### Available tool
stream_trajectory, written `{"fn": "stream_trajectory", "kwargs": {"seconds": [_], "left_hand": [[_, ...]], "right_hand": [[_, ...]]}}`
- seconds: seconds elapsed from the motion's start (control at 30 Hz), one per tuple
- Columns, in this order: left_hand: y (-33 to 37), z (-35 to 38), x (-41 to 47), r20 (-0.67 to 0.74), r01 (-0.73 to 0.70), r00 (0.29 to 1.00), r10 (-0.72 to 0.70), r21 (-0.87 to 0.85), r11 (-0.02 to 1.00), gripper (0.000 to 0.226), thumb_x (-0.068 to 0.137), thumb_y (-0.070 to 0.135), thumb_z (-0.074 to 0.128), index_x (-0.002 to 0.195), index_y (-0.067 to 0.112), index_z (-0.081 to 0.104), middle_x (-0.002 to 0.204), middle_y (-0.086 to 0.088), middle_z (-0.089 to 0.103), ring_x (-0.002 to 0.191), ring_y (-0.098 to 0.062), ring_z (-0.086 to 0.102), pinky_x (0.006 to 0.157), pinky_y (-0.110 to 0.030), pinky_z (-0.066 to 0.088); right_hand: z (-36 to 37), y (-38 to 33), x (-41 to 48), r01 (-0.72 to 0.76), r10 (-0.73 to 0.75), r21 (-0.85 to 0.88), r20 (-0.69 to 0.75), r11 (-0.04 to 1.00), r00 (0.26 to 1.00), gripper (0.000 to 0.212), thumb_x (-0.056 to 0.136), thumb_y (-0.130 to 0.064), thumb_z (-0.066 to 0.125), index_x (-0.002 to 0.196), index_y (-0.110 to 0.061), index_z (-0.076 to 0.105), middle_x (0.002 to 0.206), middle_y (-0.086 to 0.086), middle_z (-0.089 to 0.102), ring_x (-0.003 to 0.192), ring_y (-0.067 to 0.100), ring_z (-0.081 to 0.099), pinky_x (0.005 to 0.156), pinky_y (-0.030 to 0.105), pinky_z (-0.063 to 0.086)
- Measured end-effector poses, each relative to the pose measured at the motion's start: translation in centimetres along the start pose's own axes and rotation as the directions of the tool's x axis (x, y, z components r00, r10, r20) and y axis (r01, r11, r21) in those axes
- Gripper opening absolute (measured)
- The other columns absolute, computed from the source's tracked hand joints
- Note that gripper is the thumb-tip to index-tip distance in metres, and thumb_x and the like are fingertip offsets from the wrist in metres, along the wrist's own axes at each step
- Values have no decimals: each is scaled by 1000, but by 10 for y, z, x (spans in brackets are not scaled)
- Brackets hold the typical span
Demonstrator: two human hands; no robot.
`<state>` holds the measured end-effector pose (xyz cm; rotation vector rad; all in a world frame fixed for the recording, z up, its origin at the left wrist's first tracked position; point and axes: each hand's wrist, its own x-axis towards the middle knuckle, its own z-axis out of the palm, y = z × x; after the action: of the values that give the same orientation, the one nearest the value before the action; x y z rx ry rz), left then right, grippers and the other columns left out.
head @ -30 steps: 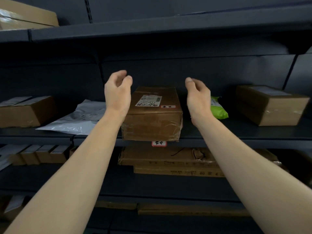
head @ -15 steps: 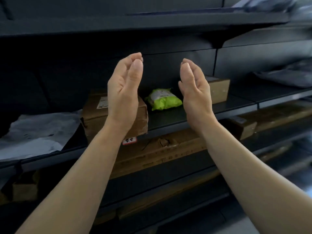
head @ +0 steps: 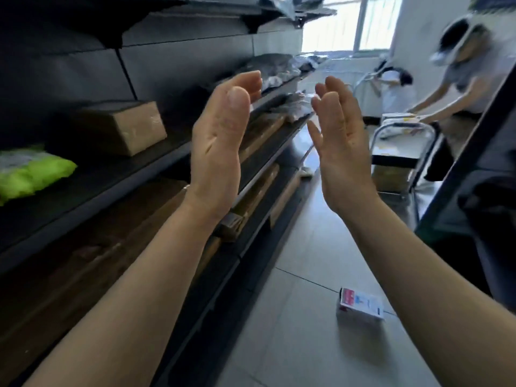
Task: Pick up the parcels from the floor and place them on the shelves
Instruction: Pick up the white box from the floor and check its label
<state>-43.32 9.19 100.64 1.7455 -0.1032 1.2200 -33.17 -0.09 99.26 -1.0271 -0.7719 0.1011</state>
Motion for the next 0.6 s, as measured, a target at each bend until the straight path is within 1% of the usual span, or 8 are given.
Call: {"fn": "stream_trajectory", "kwargs": {"seconds": [0.03,0.1,0.2,0.3,0.33,0.4,0.5,0.6], "left_hand": [[-8,23,3,33,8,999,-7,-47,999,71,76,72,43,117,16,55,122,-5,59,123,-24,55,106,-29,42],[-24,69,7,86,35,996,-23,-137,990,71,75,73,45,116,15,56,120,-6,60,123,-27,55,109,-37,41],[-45,142,10,159,81,986,-47,-216,973,71,74,74,46,114,16,58,115,-2,62,118,-23,58,105,-33,44],[-63,206,9,212,129,975,-72,-266,955,78,74,73,46,117,8,57,114,-5,63,118,-25,60,104,-31,46],[-69,219,8,231,147,969,-82,-281,948,76,74,72,47,116,10,58,114,-4,63,118,-26,60,104,-32,46],[-86,253,4,279,188,955,-102,-299,936,73,74,72,48,114,13,59,112,-4,63,118,-29,59,105,-32,46],[-113,291,-2,325,225,937,-124,-293,930,72,78,68,47,115,8,58,111,-6,63,116,-34,59,102,-30,47],[-144,317,-6,361,256,920,-155,-253,933,67,81,67,45,113,10,60,108,-5,63,113,-35,60,100,-32,48]], "right_hand": [[-24,0,3,-13,12,-31,-44,999,999,62,87,-57,59,135,-20,42,136,-4,50,136,11,46,114,29,38],[-71,-2,7,-18,5,-102,-129,995,992,52,90,-40,49,137,-19,42,135,-6,50,135,11,46,113,27,39],[-143,-2,12,-58,15,-164,-250,985,968,54,88,-43,52,136,-21,43,134,-6,51,133,10,48,109,24,41],[-207,2,15,-99,23,-218,-327,971,945,83,78,-63,63,144,-18,41,147,4,50,137,15,47,115,33,37],[-222,5,16,-117,34,-225,-344,967,938,83,78,-63,62,145,-19,41,148,4,49,137,14,47,115,33,36],[-259,11,16,-169,68,-227,-395,959,916,71,84,-53,57,145,-18,41,145,0,49,135,11,47,113,29,37],[-302,27,13,-224,100,-232,-449,947,888,58,94,-41,53,144,-17,41,141,-3,48,128,6,49,105,22,38],[-335,45,13,-294,141,-249,-492,923,859,54,100,-35,50,148,-15,36,149,2,46,132,9,47,97,17,39]]}}
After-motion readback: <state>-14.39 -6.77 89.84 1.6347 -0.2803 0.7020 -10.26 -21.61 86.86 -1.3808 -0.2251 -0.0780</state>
